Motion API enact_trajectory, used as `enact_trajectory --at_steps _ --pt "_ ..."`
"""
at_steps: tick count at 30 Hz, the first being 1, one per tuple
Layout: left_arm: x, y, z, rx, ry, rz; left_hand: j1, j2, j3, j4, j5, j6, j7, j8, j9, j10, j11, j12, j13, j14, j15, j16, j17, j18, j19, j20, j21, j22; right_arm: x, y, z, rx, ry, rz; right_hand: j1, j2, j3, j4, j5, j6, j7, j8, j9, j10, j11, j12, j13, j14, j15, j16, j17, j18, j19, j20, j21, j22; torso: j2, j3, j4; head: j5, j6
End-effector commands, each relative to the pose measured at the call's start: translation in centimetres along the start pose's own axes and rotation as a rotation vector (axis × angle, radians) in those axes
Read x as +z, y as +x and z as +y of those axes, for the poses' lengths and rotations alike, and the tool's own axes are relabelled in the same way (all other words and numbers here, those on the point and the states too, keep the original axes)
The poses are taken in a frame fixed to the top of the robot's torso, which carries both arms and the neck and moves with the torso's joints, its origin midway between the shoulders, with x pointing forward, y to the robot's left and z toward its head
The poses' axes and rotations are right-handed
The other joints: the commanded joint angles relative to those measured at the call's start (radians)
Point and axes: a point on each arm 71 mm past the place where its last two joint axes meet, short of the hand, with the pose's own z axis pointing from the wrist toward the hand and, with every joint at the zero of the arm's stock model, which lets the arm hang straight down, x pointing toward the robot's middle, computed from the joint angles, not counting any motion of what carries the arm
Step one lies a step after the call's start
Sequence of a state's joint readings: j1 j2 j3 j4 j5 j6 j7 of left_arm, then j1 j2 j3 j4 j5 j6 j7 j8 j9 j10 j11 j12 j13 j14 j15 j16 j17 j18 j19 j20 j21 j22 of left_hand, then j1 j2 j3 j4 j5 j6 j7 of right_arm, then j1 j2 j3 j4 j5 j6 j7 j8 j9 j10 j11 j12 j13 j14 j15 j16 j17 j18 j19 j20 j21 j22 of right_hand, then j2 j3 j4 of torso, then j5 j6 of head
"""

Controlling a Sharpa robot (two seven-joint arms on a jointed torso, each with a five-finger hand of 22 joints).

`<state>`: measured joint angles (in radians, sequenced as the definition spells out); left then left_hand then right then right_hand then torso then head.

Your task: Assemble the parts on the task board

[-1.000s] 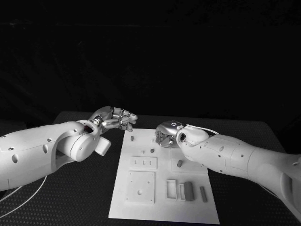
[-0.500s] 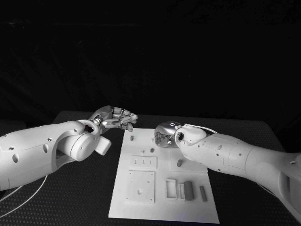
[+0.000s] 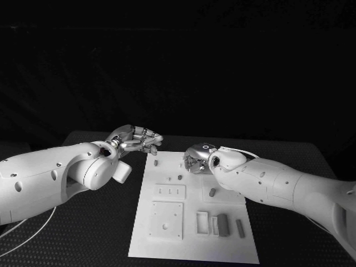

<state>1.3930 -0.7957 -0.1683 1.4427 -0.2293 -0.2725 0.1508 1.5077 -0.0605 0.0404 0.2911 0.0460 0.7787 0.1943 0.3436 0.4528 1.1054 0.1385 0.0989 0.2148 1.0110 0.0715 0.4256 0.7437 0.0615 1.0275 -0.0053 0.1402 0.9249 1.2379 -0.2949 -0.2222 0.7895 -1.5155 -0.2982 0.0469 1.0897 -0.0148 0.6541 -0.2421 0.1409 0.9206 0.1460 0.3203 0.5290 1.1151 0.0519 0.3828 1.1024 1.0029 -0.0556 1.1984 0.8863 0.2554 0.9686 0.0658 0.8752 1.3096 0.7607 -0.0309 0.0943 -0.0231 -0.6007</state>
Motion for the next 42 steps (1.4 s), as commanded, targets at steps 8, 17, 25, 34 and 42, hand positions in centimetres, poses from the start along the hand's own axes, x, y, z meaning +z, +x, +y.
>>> enact_trajectory --at_steps 8,17,25,34,42 --pt "-0.1 0.0 -0.2 0.001 0.009 0.004 -0.001 -0.006 0.0 0.0 0.003 -0.006 0.009 -0.005 0.002 0.003 0.005 -0.007 0.002 0.0 0.006 -0.006 0.002 0.009 0.0 -0.01 -0.006 0.001 -0.3 -1.0 -0.7 0.004 0.035 -0.072 -0.005 0.016 0.007 -0.013 0.007 0.068 -0.022 0.012 0.022 0.008 -0.019 0.013 -0.002 0.004 -0.01 0.024 -0.01 0.006 0.007 -0.011 0.02 0.022 0.0 -0.0002 -0.0002 -0.001 0.007" --pt "0.0 0.1 -0.2 0.001 0.011 0.005 0.0 -0.006 0.0 0.0 0.003 -0.006 0.009 -0.005 0.002 0.003 0.005 -0.007 0.002 0.0 0.006 -0.006 0.002 0.008 0.0 -0.01 -0.007 0.001 0.2 -1.6 -0.9 0.0 0.077 -0.103 -0.013 0.01 0.008 -0.014 0.007 0.072 -0.025 0.013 0.025 0.014 -0.022 0.017 -0.006 0.007 -0.013 0.033 -0.017 0.006 0.012 -0.014 0.028 0.021 0.0 -0.0008 0.0008 -0.004 0.015" --pt "0.2 0.2 -0.5 0.004 0.015 0.007 0.0 -0.006 0.0 0.0 0.003 -0.006 0.009 -0.005 0.002 0.004 0.005 -0.008 0.002 0.0 0.006 -0.007 0.003 0.007 0.001 -0.01 -0.008 0.002 1.1 -1.8 -0.9 -0.032 0.119 -0.063 -0.013 0.009 0.009 -0.014 0.007 0.072 -0.025 0.013 0.026 0.014 -0.022 0.016 -0.008 0.007 -0.014 0.034 -0.019 0.006 0.012 -0.015 0.029 0.02 0.001 -0.0009 0.0017 -0.001 0.01" --pt "0.5 0.5 -0.7 0.005 0.019 0.011 0.0 -0.006 0.0 0.0 0.003 -0.005 0.009 -0.005 0.002 0.004 0.005 -0.009 0.003 0.0 0.006 -0.007 0.004 0.007 0.001 -0.011 -0.008 0.002 1.8 -1.9 -0.1 -0.06 0.117 -0.044 -0.013 0.009 0.011 -0.015 0.008 0.071 -0.025 0.012 0.026 0.014 -0.022 0.016 -0.009 0.006 -0.014 0.035 -0.021 0.006 0.012 -0.015 0.029 0.02 0.002 -0.0019 0.0039 -0.002 0.01" --pt "0.6 0.7 -0.8 0.007 0.021 0.013 -0.001 -0.006 -0.001 0.0 0.003 -0.005 0.009 -0.005 0.003 0.004 0.005 -0.009 0.003 0.0 0.007 -0.008 0.004 0.006 0.001 -0.011 -0.009 0.002 2.1 -2.0 0.3 -0.075 0.115 -0.025 -0.014 0.008 0.011 -0.015 0.007 0.071 -0.024 0.012 0.026 0.014 -0.022 0.016 -0.01 0.006 -0.014 0.035 -0.022 0.006 0.011 -0.016 0.03 0.02 0.001 -0.0017 0.0016 0.004 0.009"
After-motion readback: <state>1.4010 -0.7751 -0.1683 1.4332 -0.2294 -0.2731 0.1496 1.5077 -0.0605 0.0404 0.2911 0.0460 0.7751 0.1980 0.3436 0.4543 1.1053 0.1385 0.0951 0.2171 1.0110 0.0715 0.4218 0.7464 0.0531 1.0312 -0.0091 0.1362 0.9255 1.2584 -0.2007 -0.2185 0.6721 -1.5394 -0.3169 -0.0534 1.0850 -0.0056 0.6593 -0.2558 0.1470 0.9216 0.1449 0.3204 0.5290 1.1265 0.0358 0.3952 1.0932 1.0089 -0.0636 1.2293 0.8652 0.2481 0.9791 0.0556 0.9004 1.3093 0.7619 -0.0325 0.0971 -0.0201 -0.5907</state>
